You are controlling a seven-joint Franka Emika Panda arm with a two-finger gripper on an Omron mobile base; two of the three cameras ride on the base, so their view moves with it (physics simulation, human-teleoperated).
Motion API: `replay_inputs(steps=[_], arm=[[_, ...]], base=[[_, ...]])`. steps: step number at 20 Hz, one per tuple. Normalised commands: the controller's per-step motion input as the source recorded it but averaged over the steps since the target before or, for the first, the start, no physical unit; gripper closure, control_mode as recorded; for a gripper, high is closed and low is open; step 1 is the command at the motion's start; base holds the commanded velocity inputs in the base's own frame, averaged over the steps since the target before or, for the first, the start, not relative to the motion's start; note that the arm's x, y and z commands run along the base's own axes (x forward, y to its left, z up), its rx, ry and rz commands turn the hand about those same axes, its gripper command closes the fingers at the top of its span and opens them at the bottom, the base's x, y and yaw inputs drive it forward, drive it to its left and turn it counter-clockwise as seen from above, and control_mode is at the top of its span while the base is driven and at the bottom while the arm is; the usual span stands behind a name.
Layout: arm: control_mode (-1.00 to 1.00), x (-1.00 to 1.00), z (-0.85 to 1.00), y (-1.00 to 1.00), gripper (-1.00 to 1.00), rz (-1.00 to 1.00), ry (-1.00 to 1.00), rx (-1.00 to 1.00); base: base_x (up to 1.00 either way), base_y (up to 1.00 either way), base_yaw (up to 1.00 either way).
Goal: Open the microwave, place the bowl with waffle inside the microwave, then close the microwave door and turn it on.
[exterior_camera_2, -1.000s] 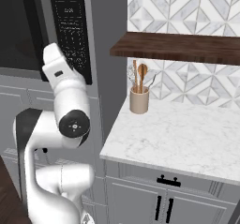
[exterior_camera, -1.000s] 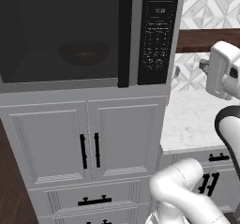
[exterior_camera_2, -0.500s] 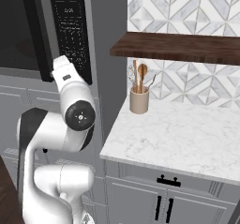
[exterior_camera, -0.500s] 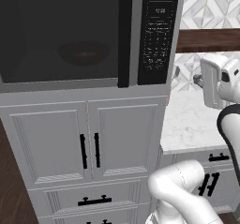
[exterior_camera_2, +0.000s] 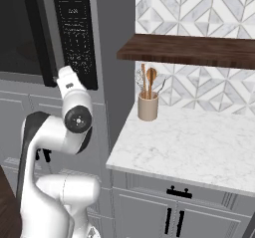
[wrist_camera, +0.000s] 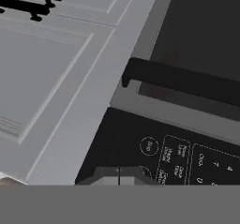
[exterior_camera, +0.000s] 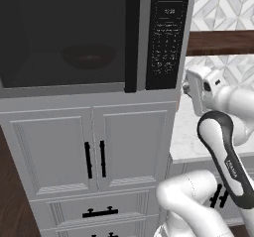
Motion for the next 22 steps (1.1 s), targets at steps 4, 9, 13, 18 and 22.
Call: replay_inputs(steps=[4, 9, 13, 18, 22], arm=[[-1.00, 0.66, -0.01, 0.08, 1.00, -0.06, 0.00, 0.00], [-1.00, 0.52, 0.03, 0.00, 1.00, -0.07, 0.00, 0.06], [-1.00, 0.26, 0.12, 0.00, 1.00, -0.07, 0.00, 0.10], [-1.00, 0.35, 0.22, 0.00, 1.00, -0.05, 0.00, 0.12], [-1.00, 0.53, 0.24, 0.00, 1.00, -0.01, 0.03, 0.08]], base=[[0.00, 0.00, 0.00], [0.00, 0.00, 0.00], [0.00, 0.00, 0.00], [0.00, 0.00, 0.00], [0.00, 0.00, 0.00]])
